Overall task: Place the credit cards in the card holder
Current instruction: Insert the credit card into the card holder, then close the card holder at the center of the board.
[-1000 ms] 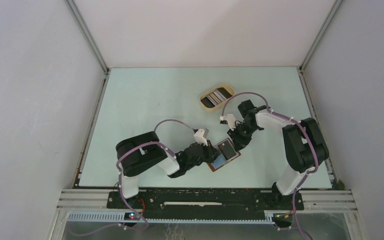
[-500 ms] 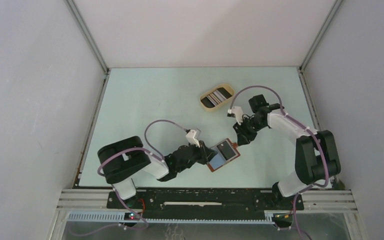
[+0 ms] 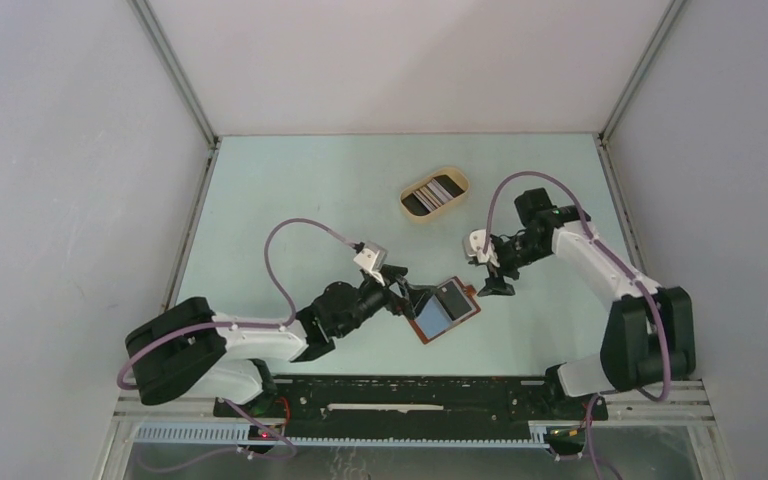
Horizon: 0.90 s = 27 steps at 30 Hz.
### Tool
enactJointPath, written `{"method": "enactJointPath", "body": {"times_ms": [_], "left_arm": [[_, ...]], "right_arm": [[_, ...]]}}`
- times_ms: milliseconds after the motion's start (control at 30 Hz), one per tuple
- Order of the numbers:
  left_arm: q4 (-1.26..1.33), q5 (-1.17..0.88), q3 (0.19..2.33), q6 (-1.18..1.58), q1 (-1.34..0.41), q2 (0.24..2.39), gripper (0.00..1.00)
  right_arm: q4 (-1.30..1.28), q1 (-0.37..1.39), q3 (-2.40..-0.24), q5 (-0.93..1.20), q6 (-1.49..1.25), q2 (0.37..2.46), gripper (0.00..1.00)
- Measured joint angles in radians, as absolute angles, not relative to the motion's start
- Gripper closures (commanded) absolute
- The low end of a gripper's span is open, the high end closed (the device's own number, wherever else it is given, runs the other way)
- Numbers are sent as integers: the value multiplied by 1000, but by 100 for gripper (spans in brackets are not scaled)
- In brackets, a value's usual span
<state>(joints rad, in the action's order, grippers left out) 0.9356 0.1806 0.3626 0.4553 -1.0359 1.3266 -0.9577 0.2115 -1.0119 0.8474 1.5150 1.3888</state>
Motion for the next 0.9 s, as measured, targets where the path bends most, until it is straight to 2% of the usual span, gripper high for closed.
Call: {"method": "enactJointPath", "body": {"times_ms": [200, 600, 900], "left_arm": [[963, 168, 337, 433, -1002, 1351, 1], [1182, 115, 249, 429, -998, 1419, 6], [1227, 97, 249, 429, -996, 1438, 9]], "right_arm": [[-973, 231, -1043, 816, 1658, 1539, 25], [-870, 353, -1051, 619, 1585, 1684, 38], [-830, 374, -1051, 541, 1553, 1725, 49]]}}
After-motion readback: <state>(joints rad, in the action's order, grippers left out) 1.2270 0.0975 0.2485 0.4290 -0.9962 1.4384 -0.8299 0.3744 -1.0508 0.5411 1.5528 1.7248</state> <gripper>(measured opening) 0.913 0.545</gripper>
